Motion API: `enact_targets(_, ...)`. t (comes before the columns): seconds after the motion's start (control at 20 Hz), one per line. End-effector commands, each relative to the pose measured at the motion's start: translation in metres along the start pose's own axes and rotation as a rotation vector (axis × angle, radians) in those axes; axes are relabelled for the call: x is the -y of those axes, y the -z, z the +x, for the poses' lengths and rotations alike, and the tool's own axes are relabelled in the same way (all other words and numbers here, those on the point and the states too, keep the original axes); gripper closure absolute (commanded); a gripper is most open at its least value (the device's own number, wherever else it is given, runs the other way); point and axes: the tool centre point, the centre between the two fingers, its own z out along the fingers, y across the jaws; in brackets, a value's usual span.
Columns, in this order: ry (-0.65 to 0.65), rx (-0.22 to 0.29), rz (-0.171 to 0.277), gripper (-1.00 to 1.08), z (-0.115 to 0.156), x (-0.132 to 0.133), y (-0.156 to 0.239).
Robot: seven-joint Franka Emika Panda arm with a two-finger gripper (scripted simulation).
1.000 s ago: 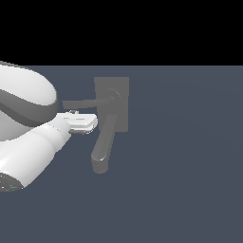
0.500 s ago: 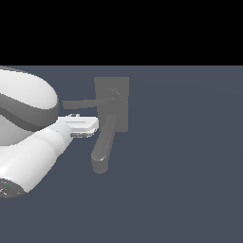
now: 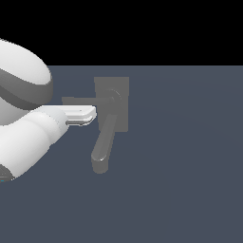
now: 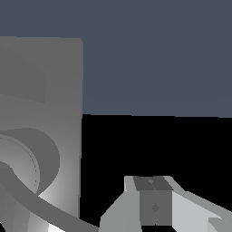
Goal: Turn on the faucet by rotating a designated handle.
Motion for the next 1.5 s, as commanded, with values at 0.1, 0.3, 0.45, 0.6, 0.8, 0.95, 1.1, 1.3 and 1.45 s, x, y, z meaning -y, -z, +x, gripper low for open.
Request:
enact_targets(0.1, -0.003, 0.004, -0.002, 1.08, -0.023, -0.004, 0.0)
enact_targets(0.3, 0.0, -0.004, 0.003, 1.08, -0.022, 0.0, 0.0)
enact_targets(0.45, 0.0, -0.002, 0.002, 1.08, -0.033, 0.004, 0.0)
enact_targets(0.6, -0.001, -0.001, 0.001, 1.08, -0.044, 0.007, 0.0)
enact_targets(0.8, -0.001, 0.0, 0.0, 1.08, -0.059, 0.011, 0.0)
enact_targets(0.95, -0.002, 0.001, 0.0, 1.08, -0.07, 0.015, 0.0)
enact_targets(1.1, -0.002, 0.003, -0.001, 1.08, -0.081, 0.018, 0.0)
enact_targets(1.3, 0.001, -0.011, 0.002, 1.08, -0.077, 0.021, 0.002)
enact_targets(1.45, 0.001, -0.009, 0.002, 1.08, -0.085, 0.028, 0.002)
